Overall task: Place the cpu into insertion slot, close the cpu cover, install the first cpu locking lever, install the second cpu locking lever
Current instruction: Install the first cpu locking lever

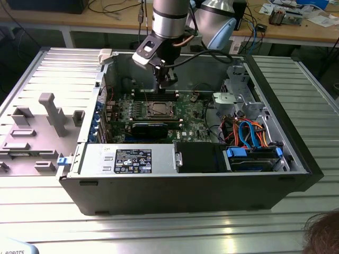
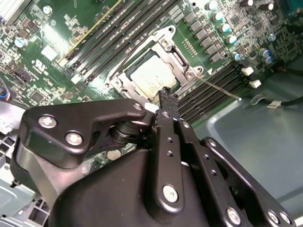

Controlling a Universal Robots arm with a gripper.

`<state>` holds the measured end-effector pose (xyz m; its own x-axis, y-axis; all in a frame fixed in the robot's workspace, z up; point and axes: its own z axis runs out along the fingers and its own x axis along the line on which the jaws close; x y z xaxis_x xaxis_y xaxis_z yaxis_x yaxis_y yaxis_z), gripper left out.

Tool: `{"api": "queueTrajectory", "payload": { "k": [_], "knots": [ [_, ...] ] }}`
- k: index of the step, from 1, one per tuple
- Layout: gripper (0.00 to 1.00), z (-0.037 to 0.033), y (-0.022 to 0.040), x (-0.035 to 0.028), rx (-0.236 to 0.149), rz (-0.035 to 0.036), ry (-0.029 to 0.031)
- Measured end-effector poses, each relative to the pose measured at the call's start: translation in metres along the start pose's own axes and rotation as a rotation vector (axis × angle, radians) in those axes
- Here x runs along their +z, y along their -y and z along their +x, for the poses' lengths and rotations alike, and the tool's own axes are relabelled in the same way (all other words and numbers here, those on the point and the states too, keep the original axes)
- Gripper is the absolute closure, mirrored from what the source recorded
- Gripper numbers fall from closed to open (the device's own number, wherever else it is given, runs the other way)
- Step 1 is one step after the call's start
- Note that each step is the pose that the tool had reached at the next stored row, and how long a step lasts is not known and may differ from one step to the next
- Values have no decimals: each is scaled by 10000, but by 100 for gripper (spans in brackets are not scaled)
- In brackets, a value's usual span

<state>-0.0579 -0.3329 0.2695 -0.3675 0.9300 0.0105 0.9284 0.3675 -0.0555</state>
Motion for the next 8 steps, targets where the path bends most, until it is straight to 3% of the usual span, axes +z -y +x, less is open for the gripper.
{"api": "queueTrajectory", "payload": {
  "k": [8],
  "knots": [
    [89,0,0,0,-1020,11,57]
  ]
}}
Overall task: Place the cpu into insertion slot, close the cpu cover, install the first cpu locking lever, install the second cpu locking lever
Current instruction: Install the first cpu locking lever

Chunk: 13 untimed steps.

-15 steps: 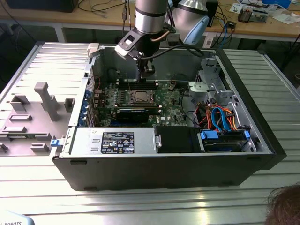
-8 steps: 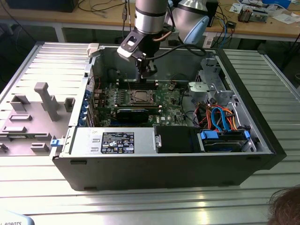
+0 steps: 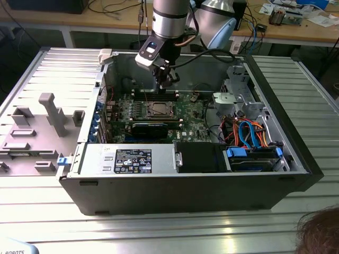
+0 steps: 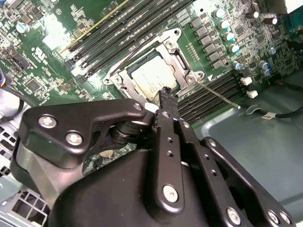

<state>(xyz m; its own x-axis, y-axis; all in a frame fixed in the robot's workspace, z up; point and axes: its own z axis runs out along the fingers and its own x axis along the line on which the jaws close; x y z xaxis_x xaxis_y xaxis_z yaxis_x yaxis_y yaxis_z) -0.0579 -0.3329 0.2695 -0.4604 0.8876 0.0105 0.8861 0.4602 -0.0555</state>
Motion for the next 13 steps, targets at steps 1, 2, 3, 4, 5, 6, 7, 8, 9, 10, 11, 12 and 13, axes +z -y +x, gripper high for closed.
{"api": "queueTrajectory", "payload": {
  "k": [1,2,3,4,5,6,7,8,9,10,11,12,13],
  "knots": [
    [89,0,0,0,-225,2,12],
    [89,0,0,0,-333,4,18],
    [89,0,0,0,-429,4,23],
    [89,0,0,0,-496,5,27],
    [89,0,0,0,-580,6,32],
    [89,0,0,0,-653,7,36],
    [89,0,0,0,-769,8,43],
    [89,0,0,0,-875,9,48],
    [89,0,0,0,-943,10,52],
    [89,0,0,0,-1019,10,56],
    [89,0,0,0,-1143,12,63],
    [89,0,0,0,-1263,13,70],
    [89,0,0,0,-1391,15,77]
  ]
}}
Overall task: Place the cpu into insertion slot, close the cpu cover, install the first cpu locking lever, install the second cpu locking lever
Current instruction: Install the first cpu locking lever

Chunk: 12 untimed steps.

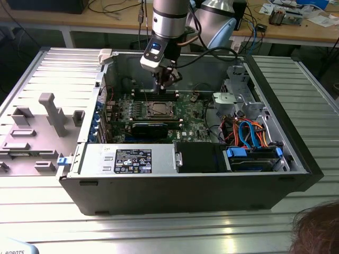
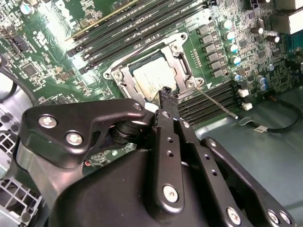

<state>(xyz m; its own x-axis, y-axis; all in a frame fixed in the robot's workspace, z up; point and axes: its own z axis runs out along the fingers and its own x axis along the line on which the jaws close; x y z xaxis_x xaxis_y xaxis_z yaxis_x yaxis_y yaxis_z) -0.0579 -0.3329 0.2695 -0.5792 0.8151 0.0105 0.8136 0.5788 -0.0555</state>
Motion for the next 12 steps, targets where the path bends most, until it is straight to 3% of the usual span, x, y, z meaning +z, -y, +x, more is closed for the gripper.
{"api": "queueTrajectory", "payload": {
  "k": [12],
  "knots": [
    [89,0,0,0,-1079,11,60]
  ]
}}
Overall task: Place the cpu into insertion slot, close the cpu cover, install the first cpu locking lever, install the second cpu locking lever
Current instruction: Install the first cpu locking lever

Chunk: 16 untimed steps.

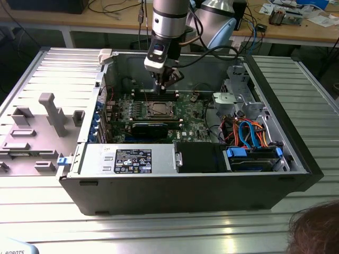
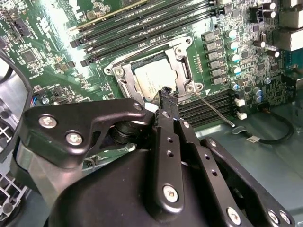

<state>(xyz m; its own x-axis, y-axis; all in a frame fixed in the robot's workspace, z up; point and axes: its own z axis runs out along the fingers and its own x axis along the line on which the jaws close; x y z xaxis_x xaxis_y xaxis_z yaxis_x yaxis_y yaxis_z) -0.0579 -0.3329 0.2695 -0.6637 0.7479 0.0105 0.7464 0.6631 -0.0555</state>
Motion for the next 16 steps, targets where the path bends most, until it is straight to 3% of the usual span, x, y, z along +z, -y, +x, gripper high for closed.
{"api": "queueTrajectory", "payload": {
  "k": [16],
  "knots": [
    [89,0,0,0,-1360,14,75]
  ]
}}
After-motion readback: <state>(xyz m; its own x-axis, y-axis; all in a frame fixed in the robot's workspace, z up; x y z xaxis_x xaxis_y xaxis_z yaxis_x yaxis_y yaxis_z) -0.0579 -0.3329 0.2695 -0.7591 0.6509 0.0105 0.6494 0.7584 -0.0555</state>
